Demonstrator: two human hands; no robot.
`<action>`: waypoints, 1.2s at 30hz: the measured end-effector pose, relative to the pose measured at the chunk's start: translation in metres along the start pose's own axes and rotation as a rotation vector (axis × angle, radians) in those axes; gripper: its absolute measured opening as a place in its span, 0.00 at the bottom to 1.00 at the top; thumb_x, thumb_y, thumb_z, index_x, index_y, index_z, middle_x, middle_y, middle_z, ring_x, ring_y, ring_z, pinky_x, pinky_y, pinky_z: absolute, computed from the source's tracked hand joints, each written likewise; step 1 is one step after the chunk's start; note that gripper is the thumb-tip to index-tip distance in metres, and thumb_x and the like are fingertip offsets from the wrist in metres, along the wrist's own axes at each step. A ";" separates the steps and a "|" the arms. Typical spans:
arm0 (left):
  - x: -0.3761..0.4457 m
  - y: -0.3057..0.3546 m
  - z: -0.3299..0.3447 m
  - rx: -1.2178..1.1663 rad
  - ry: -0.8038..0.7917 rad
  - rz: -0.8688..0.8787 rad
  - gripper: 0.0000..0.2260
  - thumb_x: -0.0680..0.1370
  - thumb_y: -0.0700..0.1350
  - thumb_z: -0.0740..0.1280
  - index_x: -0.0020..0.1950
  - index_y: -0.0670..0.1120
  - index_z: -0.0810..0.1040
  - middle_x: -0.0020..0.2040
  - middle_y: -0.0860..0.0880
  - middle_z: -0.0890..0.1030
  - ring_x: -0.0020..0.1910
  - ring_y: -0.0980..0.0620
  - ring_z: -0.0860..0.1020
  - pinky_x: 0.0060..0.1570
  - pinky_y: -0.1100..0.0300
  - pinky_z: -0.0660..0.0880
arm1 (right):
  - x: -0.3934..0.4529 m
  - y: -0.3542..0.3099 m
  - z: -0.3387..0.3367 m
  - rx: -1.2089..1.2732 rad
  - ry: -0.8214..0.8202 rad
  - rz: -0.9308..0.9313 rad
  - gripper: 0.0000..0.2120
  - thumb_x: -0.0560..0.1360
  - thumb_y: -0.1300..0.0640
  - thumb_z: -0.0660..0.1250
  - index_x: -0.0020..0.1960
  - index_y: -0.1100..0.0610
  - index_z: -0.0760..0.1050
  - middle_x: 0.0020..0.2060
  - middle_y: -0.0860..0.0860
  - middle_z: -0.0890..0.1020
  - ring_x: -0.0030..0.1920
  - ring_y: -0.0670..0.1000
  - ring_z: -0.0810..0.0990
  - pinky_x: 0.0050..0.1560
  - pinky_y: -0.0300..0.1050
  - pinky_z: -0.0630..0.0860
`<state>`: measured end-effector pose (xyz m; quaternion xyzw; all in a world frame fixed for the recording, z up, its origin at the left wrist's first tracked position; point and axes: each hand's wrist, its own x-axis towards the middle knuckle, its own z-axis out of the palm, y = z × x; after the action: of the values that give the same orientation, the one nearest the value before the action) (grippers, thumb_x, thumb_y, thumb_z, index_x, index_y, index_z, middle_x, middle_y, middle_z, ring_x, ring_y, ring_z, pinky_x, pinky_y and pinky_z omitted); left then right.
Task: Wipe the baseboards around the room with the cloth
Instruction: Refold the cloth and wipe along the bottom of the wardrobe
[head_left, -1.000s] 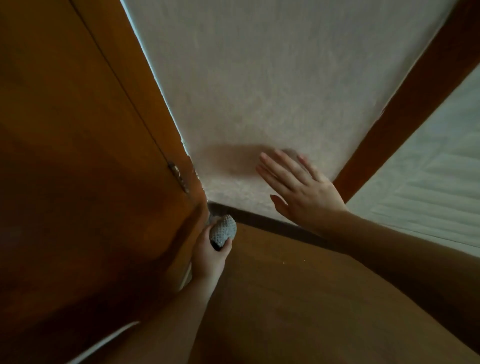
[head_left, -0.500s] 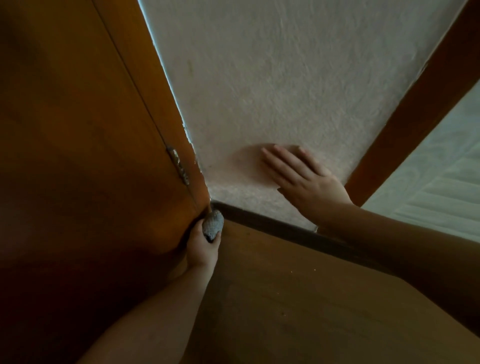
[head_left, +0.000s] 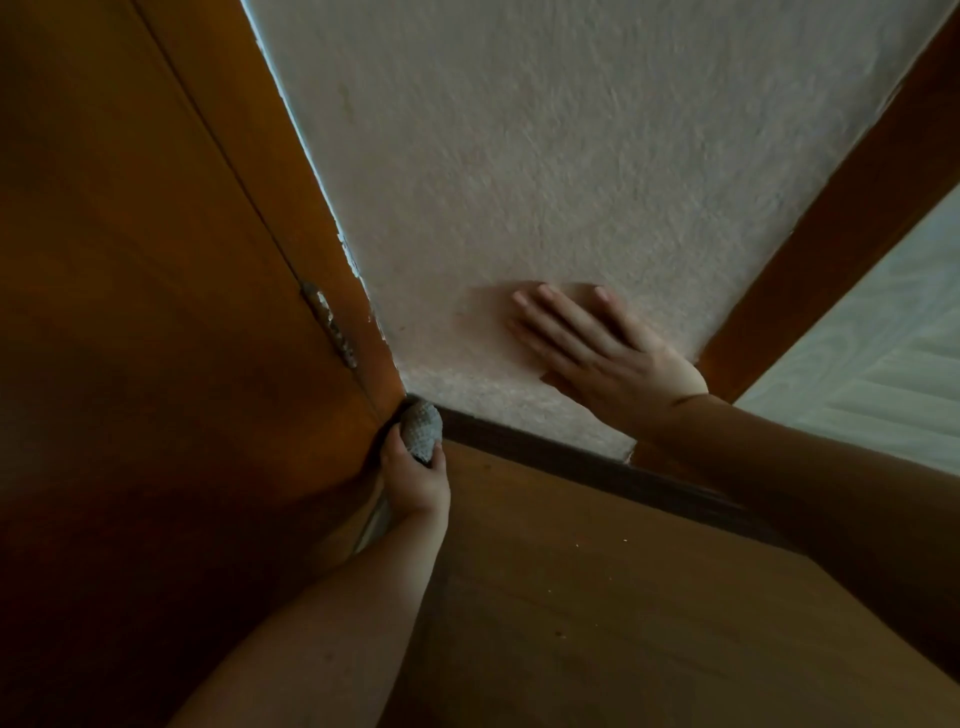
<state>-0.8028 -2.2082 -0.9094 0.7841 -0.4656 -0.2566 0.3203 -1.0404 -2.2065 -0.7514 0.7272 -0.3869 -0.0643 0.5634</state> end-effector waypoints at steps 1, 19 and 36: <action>0.001 -0.003 0.001 0.025 -0.003 0.003 0.29 0.77 0.47 0.72 0.76 0.45 0.67 0.72 0.42 0.71 0.69 0.40 0.73 0.61 0.47 0.75 | 0.000 -0.001 0.000 0.003 0.010 0.003 0.33 0.84 0.41 0.48 0.82 0.58 0.48 0.81 0.58 0.50 0.80 0.57 0.48 0.77 0.61 0.40; -0.021 0.008 0.053 0.124 -0.019 -0.195 0.29 0.75 0.46 0.73 0.73 0.41 0.67 0.71 0.38 0.69 0.68 0.39 0.71 0.62 0.45 0.73 | 0.004 -0.008 0.004 -0.010 0.062 0.035 0.33 0.83 0.41 0.49 0.82 0.57 0.49 0.81 0.56 0.52 0.80 0.55 0.52 0.78 0.59 0.42; -0.060 -0.001 0.042 0.195 -0.623 0.535 0.20 0.74 0.50 0.75 0.64 0.49 0.77 0.62 0.50 0.78 0.62 0.52 0.76 0.59 0.65 0.71 | 0.005 -0.008 0.000 0.020 0.060 0.057 0.33 0.83 0.41 0.50 0.82 0.56 0.49 0.81 0.55 0.53 0.80 0.54 0.54 0.77 0.58 0.45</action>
<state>-0.8580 -2.1651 -0.9320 0.5473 -0.7493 -0.3439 0.1441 -1.0332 -2.2086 -0.7561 0.7230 -0.3910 -0.0224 0.5691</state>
